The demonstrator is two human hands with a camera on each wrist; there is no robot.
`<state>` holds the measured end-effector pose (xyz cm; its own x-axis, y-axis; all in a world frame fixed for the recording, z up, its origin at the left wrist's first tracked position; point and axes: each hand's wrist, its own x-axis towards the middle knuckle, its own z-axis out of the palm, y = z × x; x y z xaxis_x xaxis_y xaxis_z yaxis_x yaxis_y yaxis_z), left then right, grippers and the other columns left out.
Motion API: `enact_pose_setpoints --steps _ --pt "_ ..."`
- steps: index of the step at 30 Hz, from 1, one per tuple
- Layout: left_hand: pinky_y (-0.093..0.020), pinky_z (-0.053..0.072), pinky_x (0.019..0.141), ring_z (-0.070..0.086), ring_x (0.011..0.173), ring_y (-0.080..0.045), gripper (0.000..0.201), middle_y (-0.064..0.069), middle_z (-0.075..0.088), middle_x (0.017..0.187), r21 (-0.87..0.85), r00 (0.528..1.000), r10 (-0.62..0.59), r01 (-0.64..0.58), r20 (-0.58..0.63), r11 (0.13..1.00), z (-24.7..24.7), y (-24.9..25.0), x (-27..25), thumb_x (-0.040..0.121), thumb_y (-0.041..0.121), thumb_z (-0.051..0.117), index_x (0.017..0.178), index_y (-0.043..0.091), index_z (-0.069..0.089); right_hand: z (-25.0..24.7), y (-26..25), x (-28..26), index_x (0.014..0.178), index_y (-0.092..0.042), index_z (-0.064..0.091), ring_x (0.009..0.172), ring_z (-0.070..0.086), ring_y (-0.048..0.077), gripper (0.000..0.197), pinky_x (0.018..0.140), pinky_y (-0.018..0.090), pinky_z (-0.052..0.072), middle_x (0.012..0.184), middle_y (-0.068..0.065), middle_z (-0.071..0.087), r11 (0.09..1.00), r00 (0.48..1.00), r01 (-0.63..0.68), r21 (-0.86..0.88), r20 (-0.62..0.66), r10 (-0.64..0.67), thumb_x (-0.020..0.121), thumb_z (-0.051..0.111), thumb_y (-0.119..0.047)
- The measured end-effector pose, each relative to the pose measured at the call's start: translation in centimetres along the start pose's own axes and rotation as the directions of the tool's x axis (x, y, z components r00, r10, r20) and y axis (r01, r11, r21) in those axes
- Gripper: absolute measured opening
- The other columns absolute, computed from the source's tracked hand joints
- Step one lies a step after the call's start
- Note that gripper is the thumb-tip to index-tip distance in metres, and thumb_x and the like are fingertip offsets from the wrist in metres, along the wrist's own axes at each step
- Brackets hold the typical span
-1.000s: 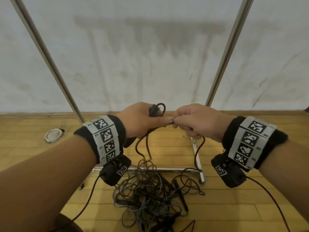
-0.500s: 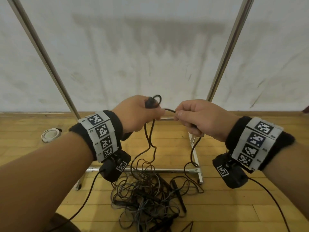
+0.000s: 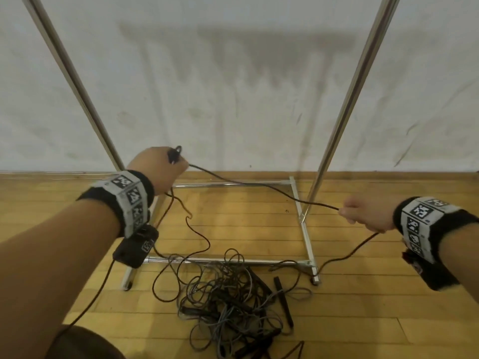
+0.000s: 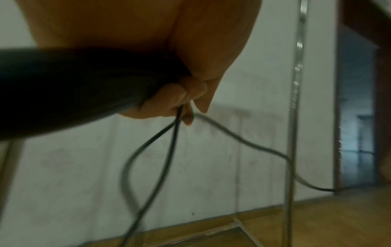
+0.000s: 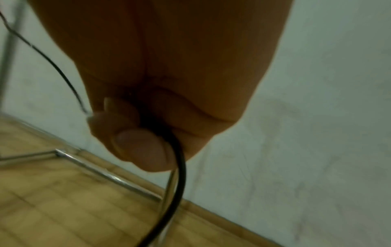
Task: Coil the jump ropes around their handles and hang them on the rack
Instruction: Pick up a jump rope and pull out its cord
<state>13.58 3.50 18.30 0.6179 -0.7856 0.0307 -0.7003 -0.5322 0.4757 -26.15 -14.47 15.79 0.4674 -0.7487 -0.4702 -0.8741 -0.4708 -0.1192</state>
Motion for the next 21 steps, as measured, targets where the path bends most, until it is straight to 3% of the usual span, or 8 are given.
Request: enact_pose_setpoints --steps 3,6,9,10,14,17,19,21 --pt "-0.025 0.043 0.060 0.057 0.060 0.002 0.014 0.020 0.069 0.090 -0.127 0.978 0.197 -0.188 0.066 0.974 0.7 3.5 -1.9 0.098 0.038 0.069 0.111 0.043 0.069 -1.6 -4.4 -0.8 0.087 -0.025 0.067 0.055 0.055 0.008 0.035 0.056 0.023 0.048 0.071 -0.006 0.064 0.989 0.988 0.144 0.038 -0.061 -0.141 0.104 0.043 -0.044" --pt "-0.021 0.046 0.044 0.052 0.042 -0.001 0.019 0.029 0.071 0.074 -0.429 0.896 0.373 -0.246 0.241 0.869 1.7 7.3 -4.4 0.096 0.038 0.075 0.113 0.044 0.072 -3.2 -9.1 -2.7 0.085 -0.017 0.067 0.049 0.049 0.008 0.030 0.050 0.017 0.042 0.058 -0.010 0.055 0.894 0.935 0.356 0.272 -0.100 -0.341 0.104 0.048 -0.030" --pt "-0.027 0.047 0.045 0.053 0.043 -0.010 0.018 0.016 0.079 0.090 -0.554 0.745 0.512 -0.231 0.428 0.800 2.5 9.6 -6.3 0.098 0.038 0.073 0.116 0.036 0.071 -3.9 -11.8 -4.6 0.087 -0.005 0.064 0.046 0.046 0.014 0.029 0.052 0.029 0.043 0.051 -0.003 0.047 0.691 0.877 0.445 0.569 -0.121 -0.465 0.106 0.046 -0.020" --pt "-0.028 0.046 0.045 0.052 0.043 -0.011 0.013 0.011 0.079 0.088 -0.559 0.726 0.534 -0.247 0.434 0.791 2.6 9.8 -6.5 0.100 0.038 0.071 0.111 0.031 0.071 -4.0 -12.0 -4.9 0.087 -0.003 0.063 0.046 0.046 0.015 0.029 0.052 0.031 0.043 0.052 0.000 0.044 0.641 0.872 0.444 0.626 -0.138 -0.469 0.106 0.045 -0.018" --pt "-0.024 0.041 0.042 0.048 0.042 -0.006 0.023 0.013 0.060 0.058 -0.523 0.868 0.422 -0.241 0.260 0.818 1.7 9.6 -5.2 0.091 0.052 0.071 0.084 0.030 0.074 -3.7 -10.8 -4.4 0.088 -0.004 0.060 0.046 0.046 0.017 0.028 0.055 0.034 0.044 0.056 0.002 0.042 0.594 0.873 0.445 0.671 -0.175 -0.456 0.107 0.046 -0.020" --pt "-0.029 0.041 0.044 0.047 0.044 -0.009 0.022 0.014 0.058 0.056 -0.619 0.978 0.193 -0.107 0.074 0.778 0.0 7.7 -2.9 0.076 0.055 0.071 0.076 0.033 0.075 -2.4 -7.6 -2.8 0.088 -0.006 0.058 0.047 0.047 0.018 0.037 0.068 0.047 0.050 0.055 0.001 0.044 0.727 0.920 0.371 0.579 -0.121 -0.373 0.108 0.044 -0.033" --pt "-0.030 0.039 0.049 0.044 0.046 -0.018 0.031 0.006 0.057 0.062 -0.683 0.999 0.018 -0.042 -0.042 0.729 -1.4 5.5 -1.3 0.067 0.054 0.070 0.074 0.024 0.073 -1.4 -4.4 -2.0 0.084 -0.012 0.055 0.050 0.047 0.020 0.041 0.080 0.052 0.052 0.054 0.000 0.047 0.838 0.963 0.258 0.482 -0.057 -0.263 0.108 0.041 -0.041" --pt "-0.032 0.040 0.054 0.044 0.048 -0.023 0.032 -0.002 0.059 0.069 -0.644 0.993 -0.084 0.011 -0.083 0.765 -2.0 3.2 -0.3 0.072 0.051 0.070 0.078 0.019 0.072 -0.4 -1.5 -1.5 0.078 -0.016 0.051 0.052 0.048 0.020 0.046 0.089 0.054 0.055 0.052 0.000 0.052 0.911 0.987 0.153 0.383 -0.019 -0.158 0.107 0.039 -0.049"
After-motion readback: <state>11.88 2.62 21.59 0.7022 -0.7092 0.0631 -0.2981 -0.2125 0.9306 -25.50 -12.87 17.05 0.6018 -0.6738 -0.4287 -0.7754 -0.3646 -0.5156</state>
